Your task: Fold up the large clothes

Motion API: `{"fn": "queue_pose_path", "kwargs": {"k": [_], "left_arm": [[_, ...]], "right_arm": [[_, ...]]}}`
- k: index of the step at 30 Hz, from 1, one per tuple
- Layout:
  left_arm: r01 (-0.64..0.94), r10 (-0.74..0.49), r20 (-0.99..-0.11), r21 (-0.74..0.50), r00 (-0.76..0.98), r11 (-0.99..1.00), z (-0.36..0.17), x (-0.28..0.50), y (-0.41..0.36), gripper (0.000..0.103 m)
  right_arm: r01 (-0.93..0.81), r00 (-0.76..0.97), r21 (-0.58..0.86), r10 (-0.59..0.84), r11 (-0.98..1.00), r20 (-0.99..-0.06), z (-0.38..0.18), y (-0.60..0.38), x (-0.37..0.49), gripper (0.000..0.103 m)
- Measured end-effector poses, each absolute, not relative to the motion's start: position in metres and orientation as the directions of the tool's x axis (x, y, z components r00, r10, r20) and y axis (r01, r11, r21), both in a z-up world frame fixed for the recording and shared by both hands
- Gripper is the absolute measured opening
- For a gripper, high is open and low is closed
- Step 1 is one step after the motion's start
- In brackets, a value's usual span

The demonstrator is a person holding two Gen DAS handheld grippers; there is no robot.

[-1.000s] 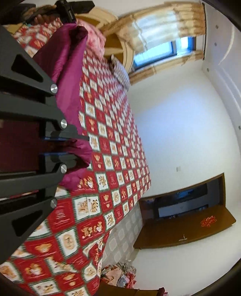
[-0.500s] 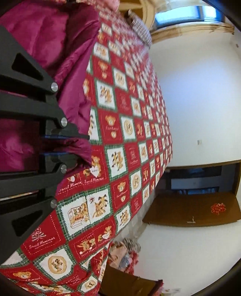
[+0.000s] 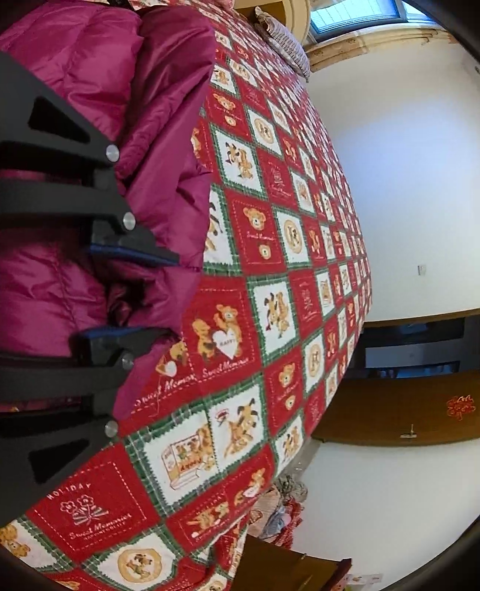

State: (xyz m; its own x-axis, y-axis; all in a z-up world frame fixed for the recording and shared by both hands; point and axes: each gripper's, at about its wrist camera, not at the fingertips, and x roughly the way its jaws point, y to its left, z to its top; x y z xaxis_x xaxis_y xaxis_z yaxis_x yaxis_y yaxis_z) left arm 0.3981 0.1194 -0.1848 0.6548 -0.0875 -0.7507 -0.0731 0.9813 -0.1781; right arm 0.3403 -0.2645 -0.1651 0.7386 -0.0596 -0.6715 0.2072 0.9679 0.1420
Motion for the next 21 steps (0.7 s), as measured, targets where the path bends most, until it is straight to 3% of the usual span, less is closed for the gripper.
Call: {"fn": "queue_pose_path", "kwargs": {"k": [1, 6, 10, 12, 13, 14, 17, 21], "left_arm": [[-0.079, -0.128, -0.75, -0.233, 0.649, 0.969, -0.184, 0.397, 0.127, 0.009], [-0.103, -0.265, -0.686, -0.444, 0.677, 0.89, -0.147, 0.377, 0.175, 0.011], [-0.059, -0.266, -0.656, -0.428, 0.707, 0.902, -0.113, 0.36, 0.181, 0.022], [-0.072, -0.167, -0.638, -0.33, 0.751, 0.941, -0.095, 0.349, 0.171, 0.047], [-0.074, -0.138, -0.623, -0.302, 0.77, 0.95, -0.09, 0.345, 0.167, 0.071], [-0.063, -0.115, -0.588, -0.274, 0.8, 0.96, -0.084, 0.339, 0.159, 0.084], [0.013, -0.149, -0.543, -0.246, 0.826, 0.969, -0.076, 0.33, 0.136, 0.085], [0.052, -0.19, -0.587, -0.244, 0.787, 0.968, -0.094, 0.326, 0.096, 0.085]], "right_arm": [[0.212, 0.736, 0.151, -0.057, 0.966, -0.675, -0.166, -0.267, 0.34, 0.036], [0.222, 0.741, 0.272, 0.019, 0.936, -0.671, -0.157, -0.287, 0.334, 0.067], [0.226, 0.832, 0.319, -0.011, 0.92, -0.555, -0.114, -0.297, 0.296, 0.067], [0.188, 0.86, 0.267, -0.027, 0.945, -0.509, -0.09, -0.284, 0.28, 0.066], [0.158, 0.864, 0.238, -0.017, 0.958, -0.504, -0.083, -0.275, 0.277, 0.064], [0.113, 0.866, 0.202, 0.004, 0.973, -0.5, -0.075, -0.26, 0.273, 0.058], [-0.02, 0.859, 0.134, 0.086, 0.991, -0.505, -0.064, -0.216, 0.267, 0.048], [-0.166, 0.793, 0.155, 0.225, 0.974, -0.565, -0.073, -0.157, 0.287, 0.043]]}}
